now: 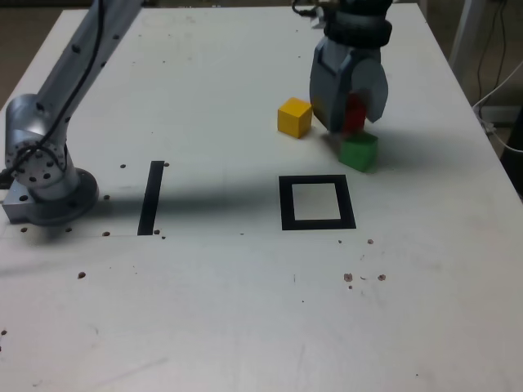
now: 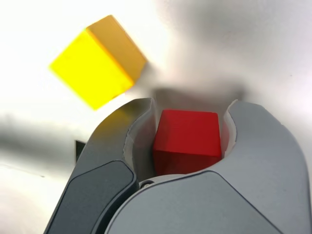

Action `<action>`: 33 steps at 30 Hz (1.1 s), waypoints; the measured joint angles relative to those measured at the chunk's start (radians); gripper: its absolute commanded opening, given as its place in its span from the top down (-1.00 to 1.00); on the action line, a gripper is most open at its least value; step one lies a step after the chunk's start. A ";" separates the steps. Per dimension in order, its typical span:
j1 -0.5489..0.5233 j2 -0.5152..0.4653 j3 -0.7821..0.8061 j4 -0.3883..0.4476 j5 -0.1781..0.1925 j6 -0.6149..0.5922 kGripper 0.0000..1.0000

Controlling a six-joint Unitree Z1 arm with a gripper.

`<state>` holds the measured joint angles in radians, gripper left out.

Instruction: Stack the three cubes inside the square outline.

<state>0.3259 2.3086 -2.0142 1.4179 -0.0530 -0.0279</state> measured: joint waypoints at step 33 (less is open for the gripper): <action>-0.217 -0.261 0.437 -0.175 -0.050 0.051 0.58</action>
<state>0.1087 2.0478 -1.5775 1.2432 -0.1034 0.0229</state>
